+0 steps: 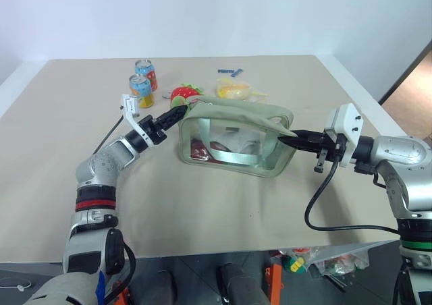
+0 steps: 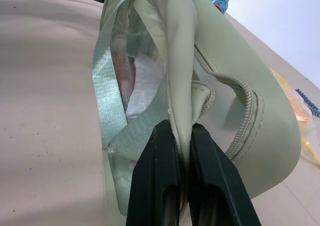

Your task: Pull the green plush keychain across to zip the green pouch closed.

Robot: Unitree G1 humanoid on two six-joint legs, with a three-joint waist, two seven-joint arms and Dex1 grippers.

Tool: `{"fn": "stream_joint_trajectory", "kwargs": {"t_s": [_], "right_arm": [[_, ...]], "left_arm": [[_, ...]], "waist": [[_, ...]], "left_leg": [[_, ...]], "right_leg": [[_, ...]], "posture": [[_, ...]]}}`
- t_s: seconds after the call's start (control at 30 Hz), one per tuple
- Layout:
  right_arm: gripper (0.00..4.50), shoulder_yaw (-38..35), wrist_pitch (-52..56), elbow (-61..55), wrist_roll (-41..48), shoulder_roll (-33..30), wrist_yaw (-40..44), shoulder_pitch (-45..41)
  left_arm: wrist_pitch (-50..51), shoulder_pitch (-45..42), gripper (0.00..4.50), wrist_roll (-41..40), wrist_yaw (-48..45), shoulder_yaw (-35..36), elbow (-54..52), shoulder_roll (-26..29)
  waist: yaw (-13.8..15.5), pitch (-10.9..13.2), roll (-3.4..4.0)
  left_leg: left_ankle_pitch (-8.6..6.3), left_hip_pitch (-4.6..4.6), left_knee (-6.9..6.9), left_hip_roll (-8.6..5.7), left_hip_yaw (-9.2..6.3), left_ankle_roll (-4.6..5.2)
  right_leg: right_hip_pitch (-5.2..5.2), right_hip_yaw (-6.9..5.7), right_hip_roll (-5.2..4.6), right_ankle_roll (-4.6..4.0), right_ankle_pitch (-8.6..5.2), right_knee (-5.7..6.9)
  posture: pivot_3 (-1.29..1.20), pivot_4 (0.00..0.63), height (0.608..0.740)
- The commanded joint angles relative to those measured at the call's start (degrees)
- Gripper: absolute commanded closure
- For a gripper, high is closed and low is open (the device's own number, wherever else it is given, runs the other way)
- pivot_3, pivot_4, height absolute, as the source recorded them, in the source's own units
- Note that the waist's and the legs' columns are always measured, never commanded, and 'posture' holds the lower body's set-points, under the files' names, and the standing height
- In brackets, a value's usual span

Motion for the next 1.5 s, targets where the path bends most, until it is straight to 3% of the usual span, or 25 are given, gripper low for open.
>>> {"fn": "stream_joint_trajectory", "kwargs": {"t_s": [0.03, 0.3, 0.57, 0.73, 1.07, 1.23, 1.27, 1.5], "right_arm": [[4.5, -0.09, -0.94, -0.8, -0.21, -1.05, 0.53, 0.14], [4.5, -0.17, -1.03, -1.0, -0.26, -1.15, 0.38, 0.59], [4.5, -0.02, -1.38, -0.81, -0.29, -1.23, 0.31, 0.78], [4.5, 0.57, -1.67, -0.16, -0.67, -0.98, 0.4, 0.16], [4.5, 0.68, -2.01, -0.31, -0.82, -0.37, -0.6, 0.08], [4.5, 0.7, -1.89, -0.76, -0.77, -0.35, -1.04, 0.36], [4.5, 0.7, -1.9, -0.86, -0.76, -0.34, -1.12, 0.44], [4.5, 1.03, -2.33, -0.68, -0.75, -0.17, -1.42, 0.36]], "left_arm": [[-0.94, -1.58, 1.83, -0.27, -1.08, 0.11, -0.77, -0.04], [0.72, -0.96, 4.47, -2.49, -1.23, 0.88, -6.58, 0.78], [8.29, -4.32, 4.47, -6.94, 0.13, -1.08, -21.16, 3.97], [10.09, -7.59, 4.47, -4.7, -0.96, -7.57, -25.05, 4.67], [9.65, -10.37, 4.47, 3.79, -3.24, -17.79, -19.89, 6.01], [9.83, -10.55, 4.47, 5.66, -4.27, -18.64, -19.29, 7.37], [9.82, -10.72, 3.73, 5.84, -4.59, -18.4, -19.21, 7.73], [9.51, -11.06, 1.38, 8.03, -7.19, -17.91, -20.36, 12.63]], "waist": [[0.0, 0.0, 0.0], [0.0, 0.0, 0.0], [0.02, 0.01, -0.01], [-0.01, 0.0, 0.0], [-0.04, 0.0, 0.0], [-0.04, 0.0, 0.0], [-0.04, 0.0, 0.0], [-0.09, 0.0, 0.0]], "left_leg": [[0.0, 0.0, 0.0, 0.0, 0.0, 0.0], [0.0, 0.0, 0.0, 0.0, 0.0, -0.01], [0.01, -0.01, -0.01, 0.0, -0.01, -0.03], [0.05, 0.01, 0.01, -0.01, 0.0, -0.08], [0.05, 0.07, -0.03, -0.01, 0.0, -0.08], [0.05, 0.05, -0.04, 0.0, 0.0, -0.08], [0.05, 0.05, -0.04, 0.0, 0.0, -0.08], [0.05, 0.06, -0.04, 0.0, 0.0, -0.08]], "right_leg": [[0.0, 0.0, 0.0, 0.0, 0.0, 0.0], [0.0, 0.0, 0.0, 0.01, 0.0, 0.0], [0.0, 0.0, -0.01, 0.01, 0.0, -0.01], [0.02, 0.03, -0.01, 0.06, 0.03, -0.02], [0.02, 0.08, 0.05, 0.04, 0.03, -0.02], [0.01, 0.07, 0.04, 0.03, 0.02, -0.02], [0.01, 0.07, 0.04, 0.03, 0.02, -0.02], [0.01, 0.07, 0.05, 0.03, 0.02, -0.01]], "posture": [[0.0, 0.15, 0.74], [0.0, 0.15, 0.74], [0.0, 0.15, 0.74], [0.0, 0.15, 0.74], [0.0, 0.15, 0.74], [0.0, 0.15, 0.74], [0.0, 0.15, 0.74], [0.0, 0.15, 0.74]]}}
